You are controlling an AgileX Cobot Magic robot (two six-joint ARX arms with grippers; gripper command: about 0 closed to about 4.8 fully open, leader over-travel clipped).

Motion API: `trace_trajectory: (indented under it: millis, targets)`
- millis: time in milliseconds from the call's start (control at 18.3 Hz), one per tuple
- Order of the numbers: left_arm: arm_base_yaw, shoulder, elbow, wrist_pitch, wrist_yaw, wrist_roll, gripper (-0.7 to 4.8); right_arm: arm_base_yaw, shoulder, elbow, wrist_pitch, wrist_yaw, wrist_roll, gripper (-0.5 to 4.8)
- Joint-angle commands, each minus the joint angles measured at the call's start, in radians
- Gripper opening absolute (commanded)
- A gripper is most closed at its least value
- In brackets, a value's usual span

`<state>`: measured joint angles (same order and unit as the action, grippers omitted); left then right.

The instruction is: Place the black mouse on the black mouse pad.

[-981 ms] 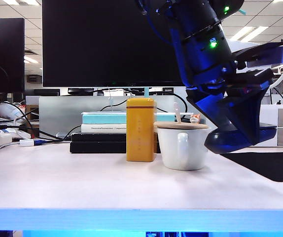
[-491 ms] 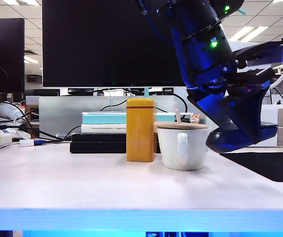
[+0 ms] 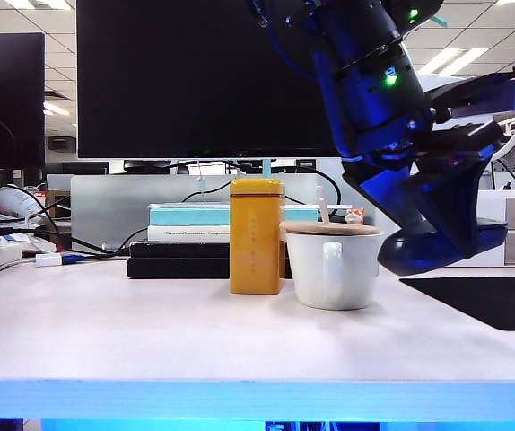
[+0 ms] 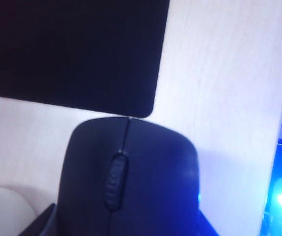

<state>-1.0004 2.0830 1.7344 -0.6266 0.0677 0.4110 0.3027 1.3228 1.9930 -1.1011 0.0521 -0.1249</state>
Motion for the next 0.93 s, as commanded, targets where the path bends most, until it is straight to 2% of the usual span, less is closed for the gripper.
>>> trace_trajectory:
  millis: [55, 382, 436, 491, 545, 600, 654, 818, 872, 927]
  targets:
    - [0.000, 0.011, 0.003, -0.003, 0.003, 0.000, 0.58, 0.002, -0.005, 0.006, 0.005, -0.003, 0.002, -0.05]
    - [0.003, 0.085, 0.003, -0.005, -0.001, 0.009, 0.62, 0.002, -0.005, 0.006, 0.004, -0.003, 0.002, -0.05]
    - [0.002, 0.092, 0.003, -0.008, 0.000, 0.013, 1.17, 0.002, -0.005, 0.006, 0.003, -0.003, 0.002, -0.05]
    - [0.002, 0.095, 0.003, -0.013, 0.000, 0.019, 2.12, 0.002, -0.005, 0.006, 0.001, -0.003, 0.002, -0.05]
    - [0.002, 0.094, 0.003, -0.015, 0.000, 0.023, 3.33, 0.002, -0.005, 0.006, -0.002, -0.003, 0.002, -0.05]
    - [0.002, 0.094, 0.003, -0.014, -0.002, 0.023, 4.11, 0.002, -0.005, 0.006, -0.004, -0.003, 0.002, -0.05]
    - [0.001, 0.093, 0.004, -0.015, -0.002, 0.023, 4.41, 0.002, -0.005, 0.006, -0.003, -0.003, 0.002, -0.05]
    - [0.001, 0.091, 0.006, -0.021, -0.027, 0.023, 4.41, 0.002, -0.005, 0.006, -0.002, -0.003, 0.001, -0.05]
    - [0.001, 0.086, 0.006, -0.034, -0.031, 0.024, 4.71, 0.002, -0.005, 0.006, -0.002, -0.003, 0.001, -0.05]
    - [0.001, 0.077, 0.006, -0.045, -0.031, 0.023, 4.79, 0.002, -0.005, 0.006, -0.002, -0.003, 0.000, -0.05]
